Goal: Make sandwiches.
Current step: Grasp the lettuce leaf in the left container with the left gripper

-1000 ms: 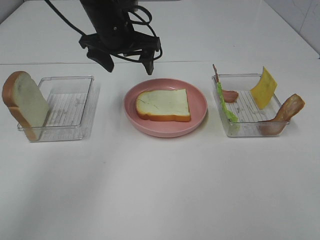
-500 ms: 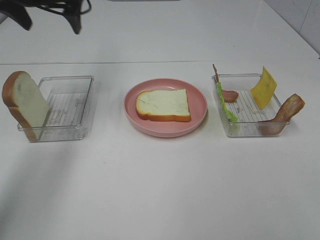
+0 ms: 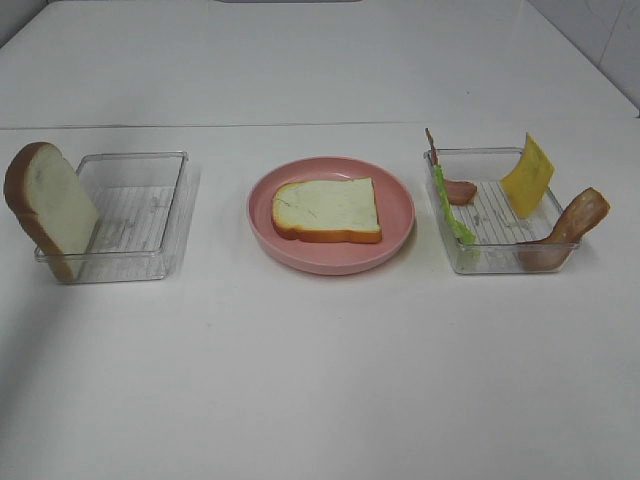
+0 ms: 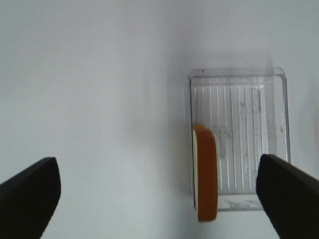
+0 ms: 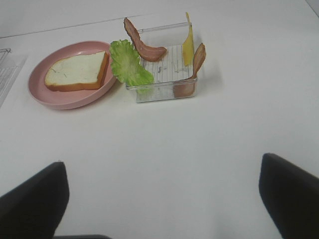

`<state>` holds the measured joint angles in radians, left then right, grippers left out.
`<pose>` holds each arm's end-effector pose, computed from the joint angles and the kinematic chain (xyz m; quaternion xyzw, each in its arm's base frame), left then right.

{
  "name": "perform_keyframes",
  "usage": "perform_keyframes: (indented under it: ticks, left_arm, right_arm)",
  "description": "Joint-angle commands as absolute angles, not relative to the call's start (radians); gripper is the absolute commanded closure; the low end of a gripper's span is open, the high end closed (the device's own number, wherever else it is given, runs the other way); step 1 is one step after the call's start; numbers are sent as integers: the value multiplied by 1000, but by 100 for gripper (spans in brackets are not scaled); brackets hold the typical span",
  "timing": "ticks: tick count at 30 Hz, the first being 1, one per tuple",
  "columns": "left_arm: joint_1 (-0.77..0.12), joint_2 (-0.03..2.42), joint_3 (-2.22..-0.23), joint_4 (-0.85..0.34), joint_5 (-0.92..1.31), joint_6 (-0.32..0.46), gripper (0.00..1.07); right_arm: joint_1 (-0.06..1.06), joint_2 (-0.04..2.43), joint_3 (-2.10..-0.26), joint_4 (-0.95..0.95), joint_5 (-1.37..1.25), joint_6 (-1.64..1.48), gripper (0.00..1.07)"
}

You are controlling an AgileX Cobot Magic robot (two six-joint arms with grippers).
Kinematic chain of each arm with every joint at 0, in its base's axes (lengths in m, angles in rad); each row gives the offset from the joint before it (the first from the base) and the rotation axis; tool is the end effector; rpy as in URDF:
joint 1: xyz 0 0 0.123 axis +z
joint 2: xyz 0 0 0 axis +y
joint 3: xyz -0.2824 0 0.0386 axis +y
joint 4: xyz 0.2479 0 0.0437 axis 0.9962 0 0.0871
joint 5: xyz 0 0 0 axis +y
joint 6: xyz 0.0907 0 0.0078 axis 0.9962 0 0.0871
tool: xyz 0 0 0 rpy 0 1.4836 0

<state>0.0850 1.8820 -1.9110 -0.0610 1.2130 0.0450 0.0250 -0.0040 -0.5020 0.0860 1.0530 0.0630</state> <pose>0.4101 0.0297 0.3500 -0.0231 0.9713 -0.0150 0.2361 -0.0057 0.0067 0.2786 0.0145 0.8487 0.0661 0.5245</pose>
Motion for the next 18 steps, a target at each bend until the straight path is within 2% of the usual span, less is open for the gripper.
perform_keyframes:
  ticks: [1, 6, 8, 10, 11, 13, 14, 18]
  left_arm:
    - [78, 1802, -1835, -67, 1254, 67, 5]
    - [67, 1628, -1647, -67, 1179, 78, 6]
    - [68, 1414, -1439, -75, 1119, 81, 6]
    - [68, 1367, -1386, -75, 1112, 81, 6]
    - [68, 1241, -1282, -75, 1104, 84, 6]
    - [68, 1190, -1241, -75, 1099, 87, 6]
    - [68, 1060, -1157, -75, 1099, 102, 6]
    - [68, 879, -1040, -75, 1099, 106, 6]
  right_arm:
    - [19, -28, -499, 85, 1044, 61, 9]
    - [19, -28, -499, 85, 1044, 61, 9]
    - [19, -28, -499, 85, 1044, 61, 9]
    - [19, -28, -499, 85, 1044, 61, 9]
    - [19, -28, -499, 85, 1044, 61, 9]
    - [19, -28, -499, 85, 1044, 61, 9]
    - [19, -28, -499, 85, 1044, 61, 9]
    - [19, -28, -499, 85, 1044, 61, 9]
